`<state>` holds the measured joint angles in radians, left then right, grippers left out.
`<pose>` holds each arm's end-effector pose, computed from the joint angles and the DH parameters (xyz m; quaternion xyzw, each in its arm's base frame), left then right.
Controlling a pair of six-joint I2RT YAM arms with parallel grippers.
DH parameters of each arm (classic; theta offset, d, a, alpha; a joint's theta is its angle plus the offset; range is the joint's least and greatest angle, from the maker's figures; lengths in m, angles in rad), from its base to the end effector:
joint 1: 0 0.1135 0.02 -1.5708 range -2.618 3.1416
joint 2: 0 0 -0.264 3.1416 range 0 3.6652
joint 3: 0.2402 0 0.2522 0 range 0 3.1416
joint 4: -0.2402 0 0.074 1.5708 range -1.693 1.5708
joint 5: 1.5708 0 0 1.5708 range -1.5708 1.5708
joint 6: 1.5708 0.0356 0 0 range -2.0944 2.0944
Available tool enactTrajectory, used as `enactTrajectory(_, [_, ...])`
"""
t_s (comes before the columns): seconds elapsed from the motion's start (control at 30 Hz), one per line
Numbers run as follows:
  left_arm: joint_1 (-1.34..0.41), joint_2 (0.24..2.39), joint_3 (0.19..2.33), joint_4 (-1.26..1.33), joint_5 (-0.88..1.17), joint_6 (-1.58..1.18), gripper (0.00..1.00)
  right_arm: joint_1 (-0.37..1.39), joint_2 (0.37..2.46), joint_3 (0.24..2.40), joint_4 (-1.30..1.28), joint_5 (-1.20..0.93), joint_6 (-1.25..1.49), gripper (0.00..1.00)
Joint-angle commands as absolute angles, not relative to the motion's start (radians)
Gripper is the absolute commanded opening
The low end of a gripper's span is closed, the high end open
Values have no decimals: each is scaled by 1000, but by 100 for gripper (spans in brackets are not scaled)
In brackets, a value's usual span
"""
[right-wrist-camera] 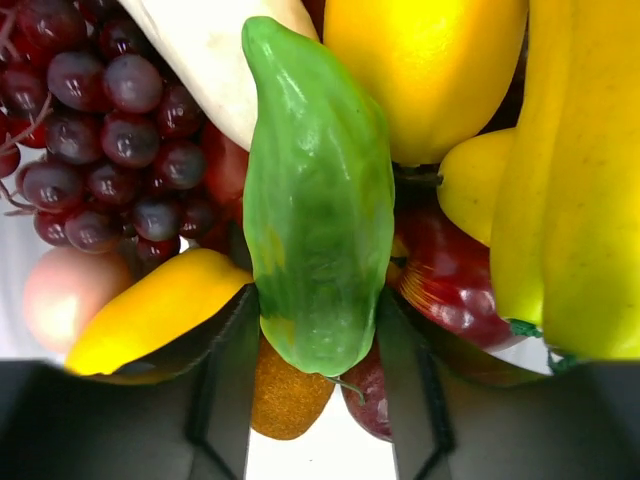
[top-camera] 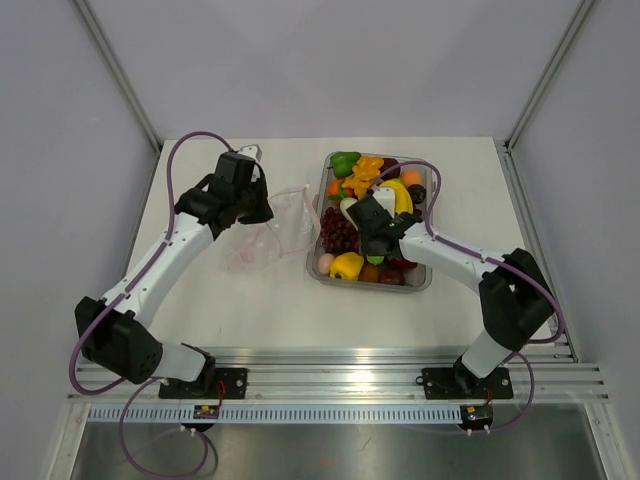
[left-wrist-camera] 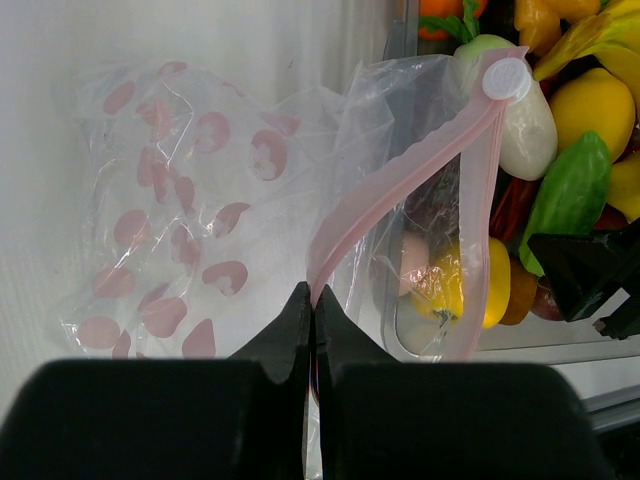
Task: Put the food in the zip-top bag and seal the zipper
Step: Pick up the fake vegetable from the bin, then place the fake vegetable in the zipper food storage bag.
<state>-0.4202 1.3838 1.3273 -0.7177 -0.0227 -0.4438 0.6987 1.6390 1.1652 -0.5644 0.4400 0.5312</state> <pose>0.2717 -0.1205 0.3423 -0.0153 0.9215 -0.1529 0.3566 0.2680 0.2053 0.2270 -0.0215 0.9430 -0.0238 0.3312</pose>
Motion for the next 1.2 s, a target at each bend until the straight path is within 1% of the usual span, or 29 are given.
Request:
enactTrajectory(0.0, [-426,1390,1368,-707,-15,-440,0,692,1626,1212,-525,476,525,48])
enactTrajectory(0.03, [-426,1388,1370,-707,-9,-442,0,692,1611,1209,-526,471,525,41])
enactTrajectory(0.07, [-426,1387,1370,-707,-6,-445,0,690,1602,1209,-528,465,525,36])
enactTrajectory(0.17, [-426,1390,1376,-701,18,-451,0,692,1553,1203,-532,439,528,26])
enactTrajectory(0.23, [-428,1396,1382,-704,29,-449,0,692,1499,1197,-535,413,535,25])
enactTrajectory(0.37, [-430,1405,1394,-706,38,-449,0,692,1419,1230,-526,329,563,25])
enactTrajectory(0.5, [-434,1405,1394,-704,54,-452,0,698,1373,1314,-480,123,607,26])
enactTrajectory(0.67, [-434,1396,1385,-692,72,-460,0,703,1417,1420,-448,28,627,27])
enactTrajectory(0.7, [-434,1397,1385,-692,78,-460,0,706,1439,1430,-437,-29,632,27])
enactTrajectory(0.77, [-434,1397,1385,-686,86,-462,0,721,1457,1448,-410,-75,650,28])
enactTrajectory(0.9, [-434,1393,1384,-686,103,-465,0,744,1500,1450,-376,-175,680,28])
enactTrajectory(1.17, [-434,1397,1428,-695,121,-460,0,761,1539,1414,-373,-304,693,29])
